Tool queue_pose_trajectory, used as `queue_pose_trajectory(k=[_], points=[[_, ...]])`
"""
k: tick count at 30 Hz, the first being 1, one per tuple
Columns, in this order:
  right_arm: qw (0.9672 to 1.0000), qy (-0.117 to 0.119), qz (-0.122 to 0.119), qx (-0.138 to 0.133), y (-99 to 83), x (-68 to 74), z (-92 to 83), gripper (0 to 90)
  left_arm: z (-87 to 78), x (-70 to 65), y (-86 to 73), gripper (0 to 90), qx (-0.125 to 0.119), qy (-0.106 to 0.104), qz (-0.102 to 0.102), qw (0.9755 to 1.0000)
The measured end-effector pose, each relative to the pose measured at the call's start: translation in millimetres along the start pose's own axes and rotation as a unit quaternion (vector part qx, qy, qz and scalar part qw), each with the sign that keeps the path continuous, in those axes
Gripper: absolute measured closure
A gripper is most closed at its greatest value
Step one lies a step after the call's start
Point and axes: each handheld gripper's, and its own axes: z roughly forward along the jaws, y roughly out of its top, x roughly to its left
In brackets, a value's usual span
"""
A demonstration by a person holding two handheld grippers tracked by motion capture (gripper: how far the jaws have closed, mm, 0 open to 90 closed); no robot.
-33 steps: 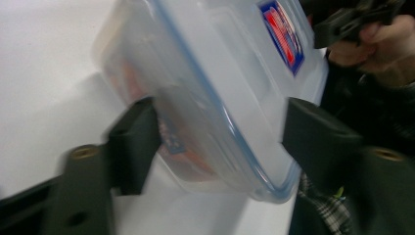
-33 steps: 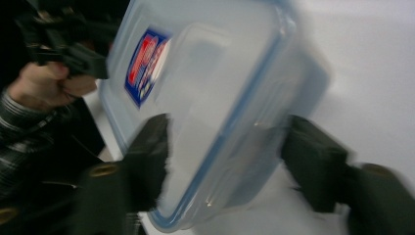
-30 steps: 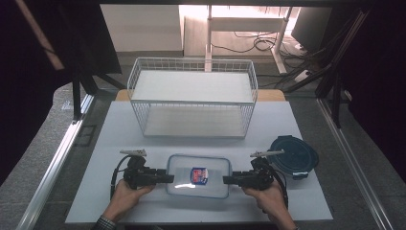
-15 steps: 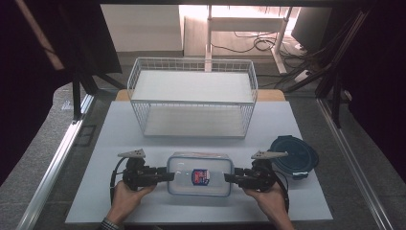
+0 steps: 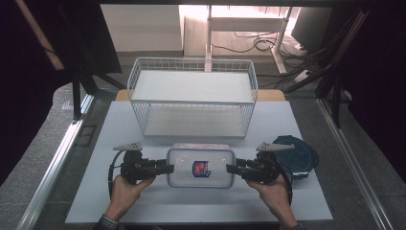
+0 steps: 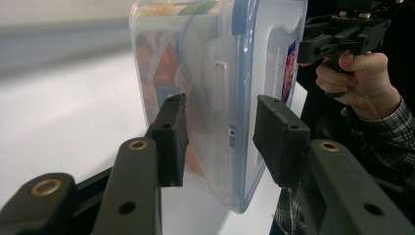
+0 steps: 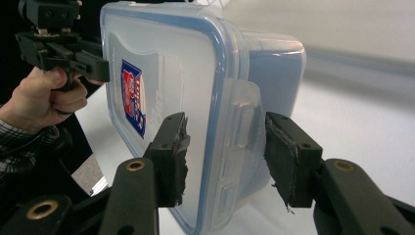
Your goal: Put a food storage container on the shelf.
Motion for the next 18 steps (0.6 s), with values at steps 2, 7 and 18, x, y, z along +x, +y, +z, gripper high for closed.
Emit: queue_pose_trajectory(k=[2, 7, 18], points=[[1.0000, -0.001, -0.005, -0.005, 8.2, 1.0, -1.8, 51.7, -2.4, -1.8, 6.3, 56.7, -0.006, 0.002, 0.002, 1.0000], [0.9998, -0.010, -0.015, -0.009, 28.2, 5.2, -3.0, 50.7, -7.4, -6.6, 25.4, 55.9, -0.018, 0.022, 0.013, 0.9995], [0.9983, -0.011, -0.036, -0.046, 70.8, 8.6, -10.4, 50.4, -22.9, -18.0, 76.4, 55.5, -0.051, 0.041, 0.041, 0.9970]])
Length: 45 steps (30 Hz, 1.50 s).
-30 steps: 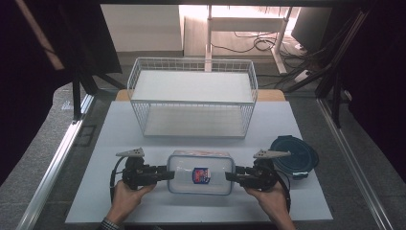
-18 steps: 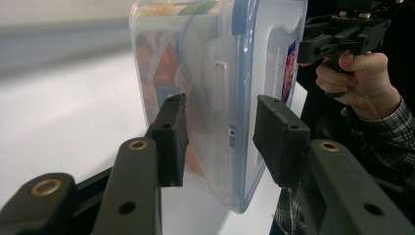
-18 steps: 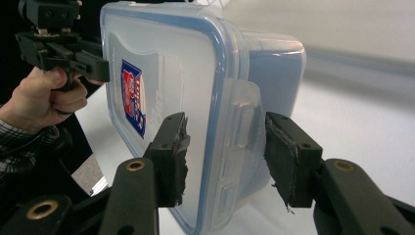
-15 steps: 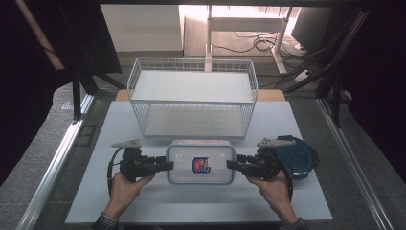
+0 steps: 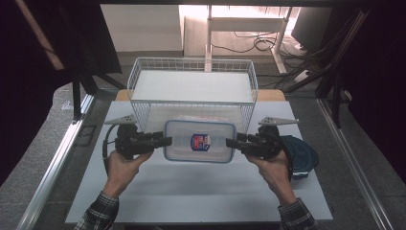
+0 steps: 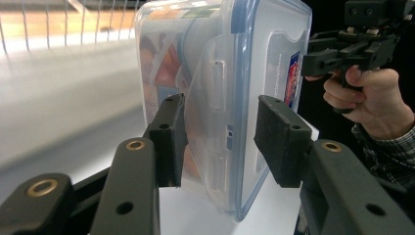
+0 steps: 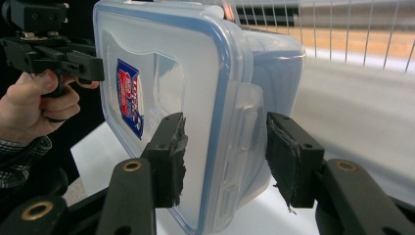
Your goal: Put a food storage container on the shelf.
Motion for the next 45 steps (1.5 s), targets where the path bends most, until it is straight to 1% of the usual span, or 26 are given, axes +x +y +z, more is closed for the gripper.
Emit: queue_pose_trajectory(k=[2, 5, 7, 9, 10, 11, 12, 13, 19, 24, 25, 26, 28, 30, 35, 39, 45], points=[[1.0000, 0.002, -0.003, -0.006, 9.6, -0.9, -1.1, 50.5, -1.1, 0.8, 8.3, 55.6, -0.007, 0.000, 0.001, 1.0000], [0.9999, 0.000, -0.007, -0.012, 22.9, -2.4, -1.2, 50.7, -0.5, 5.3, 18.9, 55.6, -0.011, -0.002, 0.000, 0.9999], [0.9998, -0.002, -0.009, -0.015, 32.0, -3.7, -1.1, 50.8, 0.0, 7.8, 23.5, 55.5, -0.014, -0.004, -0.002, 0.9999], [0.9998, -0.003, -0.011, -0.016, 35.0, -4.5, -0.9, 50.9, 0.2, 8.9, 26.2, 55.6, -0.016, -0.005, -0.003, 0.9999], [0.9998, -0.001, -0.009, -0.020, 44.2, -6.6, -0.6, 51.0, -0.1, 10.9, 32.1, 55.6, -0.020, -0.005, -0.004, 0.9998], [0.9998, -0.001, -0.009, -0.020, 44.2, -6.6, -0.6, 51.0, -0.1, 10.9, 32.1, 55.6, -0.020, -0.005, -0.004, 0.9998], [0.9996, 0.001, -0.012, -0.024, 52.4, -9.0, 0.3, 51.2, -0.7, 11.9, 35.9, 55.6, -0.022, -0.004, -0.005, 0.9997], [0.9996, 0.003, -0.011, -0.024, 55.4, -9.6, 0.5, 51.3, -2.2, 12.8, 42.6, 55.6, -0.024, -0.002, -0.004, 0.9997], [0.9992, 0.017, -0.012, -0.033, 77.6, -14.2, 4.8, 51.7, -9.7, 15.0, 64.7, 55.6, -0.031, 0.006, 0.004, 0.9995], [0.9990, 0.022, -0.015, -0.035, 98.2, -14.8, 8.0, 51.8, -16.7, 22.2, 83.8, 56.3, -0.045, -0.003, 0.001, 0.9990], [0.9990, 0.022, -0.015, -0.035, 102.3, -15.1, 8.7, 51.8, -16.7, 22.2, 83.8, 56.4, -0.045, -0.003, 0.001, 0.9990], [0.9990, 0.022, -0.014, -0.035, 106.4, -15.3, 9.6, 51.8, -18.3, 26.9, 91.2, 56.6, -0.055, -0.010, -0.007, 0.9984], [0.9989, 0.024, -0.010, -0.038, 114.8, -18.2, 12.0, 51.8, -18.4, 30.0, 97.1, 56.8, -0.059, -0.010, -0.007, 0.9982], [0.9989, 0.023, -0.010, -0.039, 120.3, -20.3, 14.1, 51.8, -17.8, 34.0, 102.1, 56.8, -0.061, -0.009, -0.010, 0.9981], [0.9991, 0.020, -0.001, -0.037, 132.3, -26.8, 22.2, 51.7, -15.5, 46.5, 110.7, 56.8, -0.062, -0.010, -0.020, 0.9978], [0.9992, 0.018, 0.001, -0.036, 140.5, -32.5, 29.2, 51.7, -13.0, 54.6, 113.5, 56.8, -0.065, -0.010, -0.021, 0.9976], [0.9992, 0.013, 0.012, -0.035, 147.2, -40.9, 36.8, 51.4, -7.5, 64.0, 116.4, 56.6, -0.061, -0.007, -0.033, 0.9976]])
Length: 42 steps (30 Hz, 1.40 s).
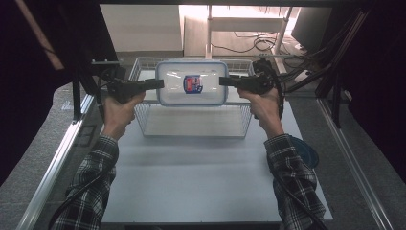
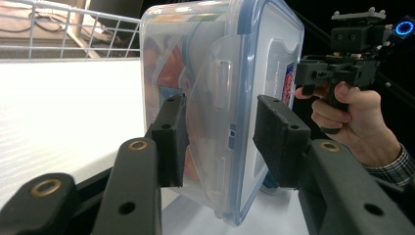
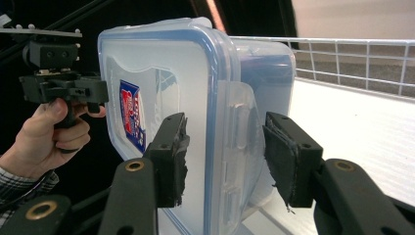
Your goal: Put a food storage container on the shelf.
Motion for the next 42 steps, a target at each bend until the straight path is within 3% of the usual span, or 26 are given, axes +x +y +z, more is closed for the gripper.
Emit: queue_pose_trajectory(k=[4, 8, 20, 26, 30, 32, 35, 37, 39, 42], points=[[1.0000, -0.002, 0.005, -0.002, 1.3, -3.2, 2.1, 51.2, 2.2, 0.8, 1.2, 56.4, 0.001, 0.005, 0.000, 1.0000], [0.9999, -0.010, 0.006, 0.005, 1.7, -7.2, 5.0, 50.5, 5.8, 0.5, 1.2, 55.7, 0.006, 0.016, 0.014, 0.9997], [0.9992, -0.037, -0.012, 0.007, 4.8, -2.5, 10.6, 46.9, 10.4, 1.1, -1.7, 50.9, 0.000, 0.033, 0.037, 0.9988], [0.9990, -0.043, -0.012, 0.006, 3.9, -4.7, 13.0, 45.4, 12.4, 2.0, -1.8, 46.6, -0.003, 0.035, 0.038, 0.9987], [0.9975, -0.062, -0.024, 0.021, 0.3, -3.1, 20.3, 44.9, 16.2, 2.0, -2.3, 41.1, 0.004, 0.050, 0.044, 0.9977], [0.9957, -0.080, -0.035, 0.032, -1.8, -1.1, 25.1, 42.2, 19.3, 5.6, -2.9, 35.8, 0.006, 0.054, 0.034, 0.9979], [0.9972, -0.069, -0.020, 0.024, -3.5, -3.9, 26.5, 42.9, 19.1, 9.0, -2.8, 35.6, 0.004, 0.050, 0.033, 0.9982], [0.9972, -0.067, -0.021, 0.025, -3.4, -4.1, 26.4, 42.9, 18.4, 7.6, -1.5, 33.8, 0.003, 0.066, 0.041, 0.9970], [0.9973, -0.067, -0.019, 0.025, -3.5, -3.6, 26.0, 42.2, 17.2, 4.7, 0.4, 32.2, 0.005, 0.101, 0.050, 0.9936], [0.9971, -0.075, -0.014, 0.006, -2.7, -3.1, 22.0, 46.8, 15.4, 3.3, 0.5, 33.4, -0.008, 0.118, 0.048, 0.9918]])
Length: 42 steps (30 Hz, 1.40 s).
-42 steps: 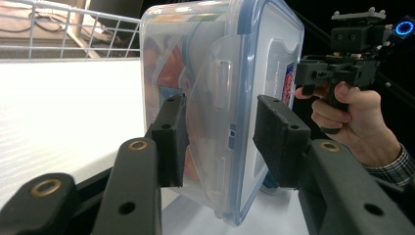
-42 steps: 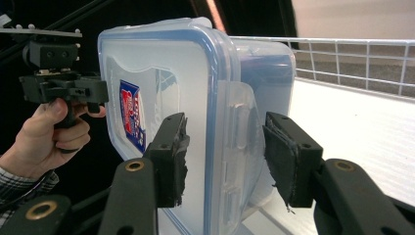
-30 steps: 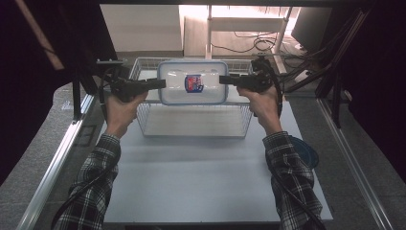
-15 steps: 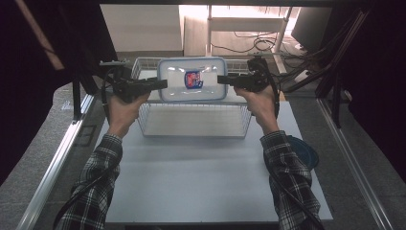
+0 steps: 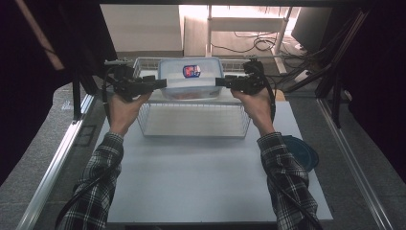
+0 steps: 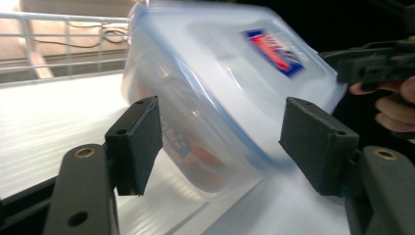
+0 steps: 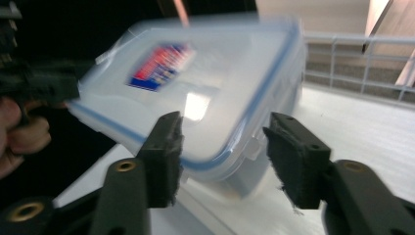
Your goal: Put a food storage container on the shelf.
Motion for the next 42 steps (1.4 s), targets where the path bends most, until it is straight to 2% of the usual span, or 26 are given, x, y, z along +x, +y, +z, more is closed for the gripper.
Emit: queue_pose_trajectory(k=[1, 3, 5, 7, 9, 11, 13, 14, 15, 18, 20, 23, 24, 26, 29, 30, 32, 34, 42], points=[[1.0000, 0.003, 0.002, 0.002, 0.4, -0.5, -0.1, 45.9, 0.2, 0.2, 0.3, 35.3, 0.002, -0.001, -0.002, 1.0000], [0.9997, 0.004, -0.011, 0.020, -0.9, 1.3, 2.9, 44.1, 0.6, -0.1, 0.3, 39.5, 0.002, -0.004, -0.004, 1.0000], [0.9981, -0.024, -0.042, 0.037, -4.7, 6.9, 6.8, 45.0, 1.5, -0.4, 0.5, 44.3, 0.001, -0.007, -0.003, 1.0000], [0.9958, -0.039, -0.065, 0.050, -7.8, 10.5, 10.3, 49.4, 2.5, -0.6, 1.3, 45.0, 0.001, -0.005, -0.004, 1.0000], [0.9939, -0.050, -0.081, 0.056, -10.3, 13.3, 12.9, 50.0, 1.6, -0.2, 2.8, 47.4, 0.002, -0.002, -0.002, 1.0000], [0.9943, -0.046, -0.083, 0.048, -10.8, 14.2, 12.8, 49.1, 0.9, -0.3, 3.3, 49.5, 0.004, -0.001, 0.001, 1.0000], [0.9949, -0.041, -0.081, 0.043, -9.6, 12.9, 10.5, 49.5, -0.1, -0.2, 3.3, 51.6, 0.004, -0.003, 0.002, 1.0000], [0.9949, -0.047, -0.081, 0.038, -9.1, 12.3, 8.9, 53.3, -0.2, -0.3, 3.3, 51.8, 0.004, -0.003, 0.002, 1.0000], [0.9958, -0.042, -0.078, 0.024, -7.6, 11.5, 5.0, 55.3, -0.1, -0.3, 3.1, 51.9, 0.004, -0.003, 0.001, 1.0000], [0.9973, -0.037, -0.063, 0.006, -1.8, 8.9, -1.7, 58.6, -0.1, 0.7, 2.6, 51.9, 0.003, -0.005, -0.007, 1.0000], [0.9968, -0.052, -0.059, 0.008, 3.0, 6.0, -1.1, 58.6, -0.3, 0.3, 2.4, 52.0, 0.003, -0.004, -0.009, 1.0000], [0.9988, -0.036, -0.034, -0.004, 9.9, -1.2, 3.3, 57.2, -0.7, -0.2, 2.6, 52.3, 0.004, -0.002, -0.010, 0.9999], [0.9987, -0.038, -0.032, -0.006, 11.3, -2.0, 4.5, 57.0, -0.7, -0.2, 2.6, 52.3, 0.004, -0.002, -0.010, 0.9999], [0.9983, -0.050, -0.032, 0.000, 14.5, -3.5, 10.7, 56.4, -0.7, -0.2, 2.4, 52.3, 0.003, -0.002, -0.008, 1.0000], [0.9993, -0.033, -0.017, 0.006, 17.5, -4.8, 15.1, 61.2, -0.9, 0.8, 2.0, 52.4, 0.001, -0.005, -0.006, 1.0000], [0.9991, -0.037, -0.019, 0.007, 17.9, -3.4, 15.2, 62.0, -0.9, 0.8, 2.0, 52.8, 0.001, -0.005, -0.006, 1.0000], [0.9986, -0.044, -0.027, 0.010, 18.0, -1.0, 13.3, 64.9, -1.3, 1.3, 2.3, 53.7, 0.000, -0.002, -0.003, 1.0000], [0.9987, -0.041, -0.026, 0.017, 17.4, -0.2, 9.0, 66.3, -1.5, 1.9, 2.5, 54.1, 0.001, -0.003, -0.004, 1.0000], [0.9985, -0.038, -0.033, 0.023, 11.1, 8.3, -1.6, 66.4, -1.8, 2.5, 4.7, 54.4, 0.005, 0.003, -0.002, 1.0000]])
